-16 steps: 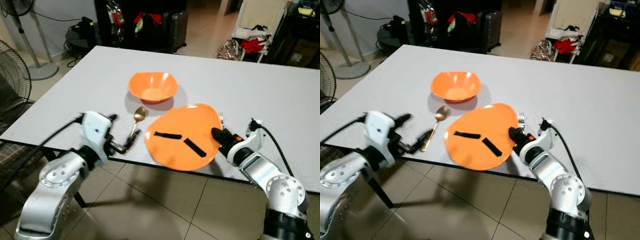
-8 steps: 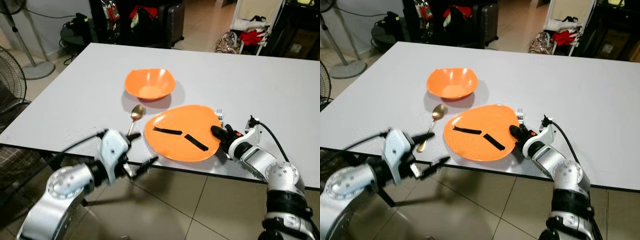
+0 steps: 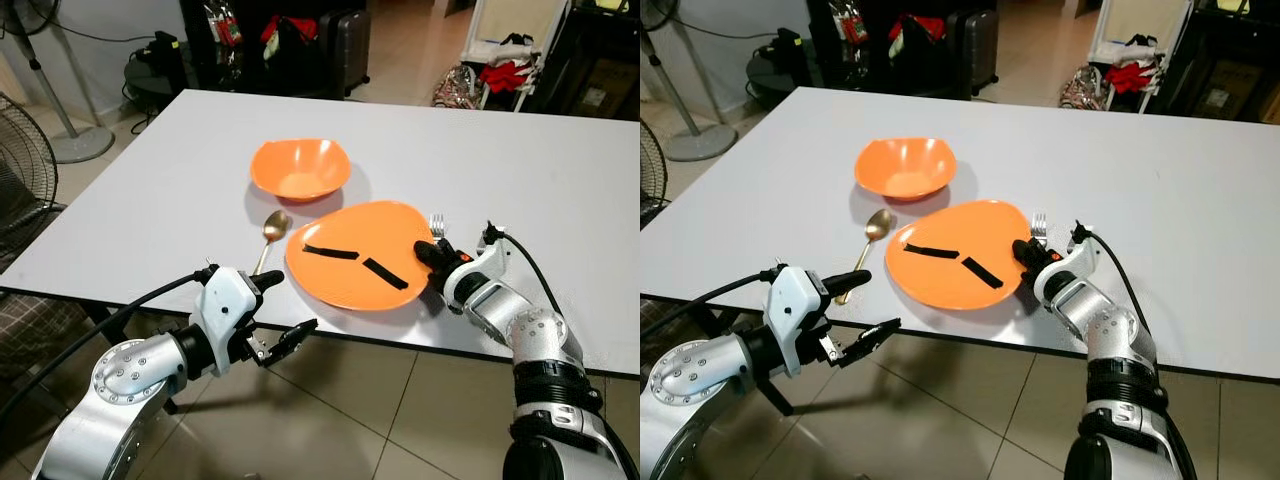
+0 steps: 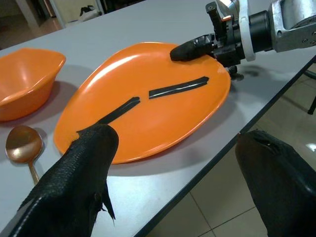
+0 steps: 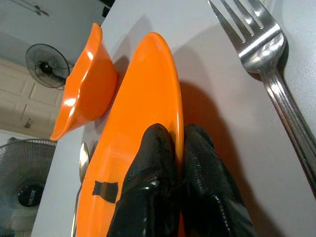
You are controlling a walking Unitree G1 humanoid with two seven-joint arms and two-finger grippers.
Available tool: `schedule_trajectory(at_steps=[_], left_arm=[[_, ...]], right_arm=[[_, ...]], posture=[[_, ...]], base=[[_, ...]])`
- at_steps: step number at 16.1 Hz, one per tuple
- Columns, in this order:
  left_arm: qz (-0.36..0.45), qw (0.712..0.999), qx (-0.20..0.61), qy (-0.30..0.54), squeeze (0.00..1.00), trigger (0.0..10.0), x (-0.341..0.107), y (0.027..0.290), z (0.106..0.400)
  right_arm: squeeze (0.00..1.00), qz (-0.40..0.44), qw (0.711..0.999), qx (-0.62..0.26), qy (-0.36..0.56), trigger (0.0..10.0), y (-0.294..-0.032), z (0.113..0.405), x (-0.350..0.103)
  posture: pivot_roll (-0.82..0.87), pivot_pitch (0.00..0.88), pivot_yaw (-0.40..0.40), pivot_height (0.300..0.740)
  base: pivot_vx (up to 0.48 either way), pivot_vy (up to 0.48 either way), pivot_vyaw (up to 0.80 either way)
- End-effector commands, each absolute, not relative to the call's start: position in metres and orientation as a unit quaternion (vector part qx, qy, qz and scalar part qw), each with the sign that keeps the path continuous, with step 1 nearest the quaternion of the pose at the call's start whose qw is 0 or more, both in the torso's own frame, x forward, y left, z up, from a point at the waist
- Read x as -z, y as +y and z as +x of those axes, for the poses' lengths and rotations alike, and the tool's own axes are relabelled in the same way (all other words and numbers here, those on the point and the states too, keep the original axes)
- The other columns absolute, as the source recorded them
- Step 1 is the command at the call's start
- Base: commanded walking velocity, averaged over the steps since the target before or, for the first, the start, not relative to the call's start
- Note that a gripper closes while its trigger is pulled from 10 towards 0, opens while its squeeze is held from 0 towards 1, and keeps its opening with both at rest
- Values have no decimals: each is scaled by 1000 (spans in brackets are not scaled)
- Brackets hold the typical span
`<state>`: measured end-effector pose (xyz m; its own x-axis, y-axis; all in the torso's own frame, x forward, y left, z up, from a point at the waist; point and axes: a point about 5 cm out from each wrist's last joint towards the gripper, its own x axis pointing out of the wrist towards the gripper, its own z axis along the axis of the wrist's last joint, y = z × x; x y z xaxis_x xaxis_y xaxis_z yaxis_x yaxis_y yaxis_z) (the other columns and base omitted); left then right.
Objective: Setting the table
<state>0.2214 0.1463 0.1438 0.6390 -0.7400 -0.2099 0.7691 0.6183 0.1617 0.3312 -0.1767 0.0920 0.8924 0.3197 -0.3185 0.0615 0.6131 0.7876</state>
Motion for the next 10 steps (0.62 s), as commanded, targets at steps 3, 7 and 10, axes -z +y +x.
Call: schedule_trajectory(at_steps=[3, 7, 10], left_arm=[[130, 891, 431, 54, 0, 10000, -147, 145, 219], [130, 891, 432, 55, 0, 10000, -146, 143, 220], [130, 892, 430, 53, 0, 10000, -146, 143, 222]], right_arm=[[608, 390, 882, -88, 248, 10000, -173, 331, -90], [1000, 372, 890, -96, 246, 10000, -176, 333, -95], [1000, 301, 905, -92, 287, 10000, -182, 332, -93]], posture=[[-15, 26, 49, 740], [-23, 25, 50, 740], [-28, 24, 44, 740]], base=[[0, 0, 0], [0, 0, 0], [0, 0, 0]])
